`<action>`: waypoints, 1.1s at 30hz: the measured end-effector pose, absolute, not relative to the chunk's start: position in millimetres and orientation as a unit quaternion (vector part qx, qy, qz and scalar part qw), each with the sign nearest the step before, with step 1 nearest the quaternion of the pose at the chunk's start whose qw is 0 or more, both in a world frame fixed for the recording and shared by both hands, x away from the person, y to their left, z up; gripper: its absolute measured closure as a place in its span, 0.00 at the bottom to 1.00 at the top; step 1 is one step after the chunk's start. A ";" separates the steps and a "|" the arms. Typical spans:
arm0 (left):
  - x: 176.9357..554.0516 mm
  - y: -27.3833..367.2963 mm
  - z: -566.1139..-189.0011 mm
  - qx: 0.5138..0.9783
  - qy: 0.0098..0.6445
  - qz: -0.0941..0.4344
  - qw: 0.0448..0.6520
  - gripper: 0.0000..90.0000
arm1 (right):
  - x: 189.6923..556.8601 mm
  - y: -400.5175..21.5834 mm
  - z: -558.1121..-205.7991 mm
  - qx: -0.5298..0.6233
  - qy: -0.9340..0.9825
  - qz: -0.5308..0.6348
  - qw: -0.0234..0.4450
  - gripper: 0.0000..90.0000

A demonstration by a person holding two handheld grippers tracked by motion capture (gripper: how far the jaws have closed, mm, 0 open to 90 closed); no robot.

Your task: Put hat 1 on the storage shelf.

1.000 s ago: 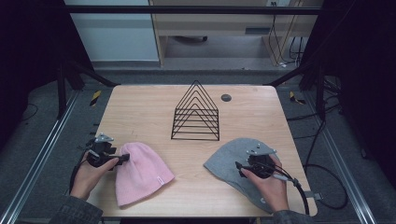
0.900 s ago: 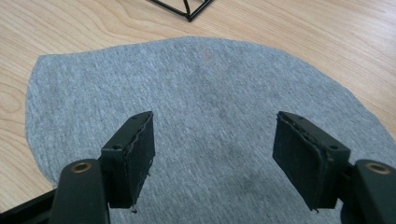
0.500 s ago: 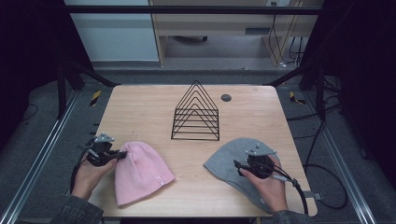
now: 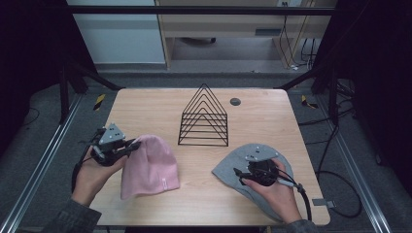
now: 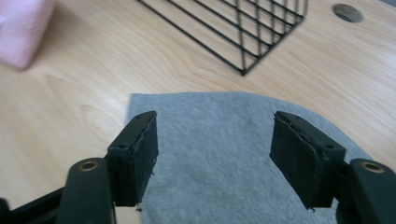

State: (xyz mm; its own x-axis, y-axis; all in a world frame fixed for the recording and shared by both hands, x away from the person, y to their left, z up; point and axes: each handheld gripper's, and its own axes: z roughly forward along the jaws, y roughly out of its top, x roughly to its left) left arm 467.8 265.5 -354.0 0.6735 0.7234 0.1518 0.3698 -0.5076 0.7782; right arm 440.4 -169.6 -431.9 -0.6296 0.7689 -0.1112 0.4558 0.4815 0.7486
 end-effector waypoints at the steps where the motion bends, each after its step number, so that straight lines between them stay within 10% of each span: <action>1: 468.5 263.8 -349.9 0.836 0.325 0.239 0.373 0.91 | 439.4 -164.2 -425.2 0.358 0.837 0.347 0.226 0.35; 33: 500.1 226.4 -253.7 0.838 0.273 0.236 0.408 0.90 | 466.8 -58.6 -377.7 0.265 0.875 0.369 0.168 0.46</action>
